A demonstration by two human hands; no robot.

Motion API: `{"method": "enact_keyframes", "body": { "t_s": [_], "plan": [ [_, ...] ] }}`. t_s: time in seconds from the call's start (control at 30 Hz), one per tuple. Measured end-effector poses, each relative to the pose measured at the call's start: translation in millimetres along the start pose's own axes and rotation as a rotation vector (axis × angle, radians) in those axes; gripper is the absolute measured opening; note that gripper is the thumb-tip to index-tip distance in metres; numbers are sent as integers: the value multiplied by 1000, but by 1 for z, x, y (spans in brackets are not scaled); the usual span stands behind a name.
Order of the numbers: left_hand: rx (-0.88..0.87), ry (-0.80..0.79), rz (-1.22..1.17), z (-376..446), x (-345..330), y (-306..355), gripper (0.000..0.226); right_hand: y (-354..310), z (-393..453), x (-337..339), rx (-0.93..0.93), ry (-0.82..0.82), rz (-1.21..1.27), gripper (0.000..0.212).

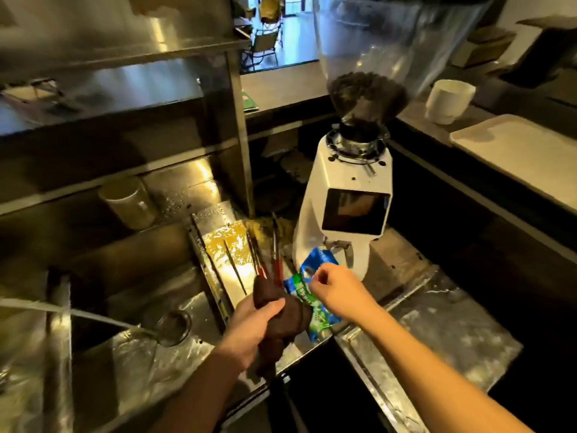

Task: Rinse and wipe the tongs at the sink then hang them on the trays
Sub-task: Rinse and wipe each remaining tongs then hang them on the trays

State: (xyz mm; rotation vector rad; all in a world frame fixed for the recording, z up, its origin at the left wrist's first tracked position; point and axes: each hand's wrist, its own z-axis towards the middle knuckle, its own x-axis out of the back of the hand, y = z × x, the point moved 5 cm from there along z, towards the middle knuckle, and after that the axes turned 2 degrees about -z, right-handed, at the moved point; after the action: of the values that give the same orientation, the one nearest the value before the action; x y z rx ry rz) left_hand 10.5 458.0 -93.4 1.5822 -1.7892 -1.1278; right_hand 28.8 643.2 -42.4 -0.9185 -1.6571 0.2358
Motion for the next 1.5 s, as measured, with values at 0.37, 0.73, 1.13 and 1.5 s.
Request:
{"method": "enact_keyframes", "body": {
  "t_s": [0.37, 0.73, 1.13, 1.5],
  "plan": [
    [35, 279, 15, 58, 103, -7, 7, -31, 87, -134, -68, -111, -380, 55],
    [74, 258, 68, 62, 119, -15, 9, -36, 96, -156, -47, -64, -540, 36],
    [83, 237, 27, 52, 128, -17, 8, -25, 117, -143, -159, 105, -238, 28],
    [44, 242, -70, 47, 116, 11, 11, -42, 110, -98, -157, 156, -46, 29]
  ]
}}
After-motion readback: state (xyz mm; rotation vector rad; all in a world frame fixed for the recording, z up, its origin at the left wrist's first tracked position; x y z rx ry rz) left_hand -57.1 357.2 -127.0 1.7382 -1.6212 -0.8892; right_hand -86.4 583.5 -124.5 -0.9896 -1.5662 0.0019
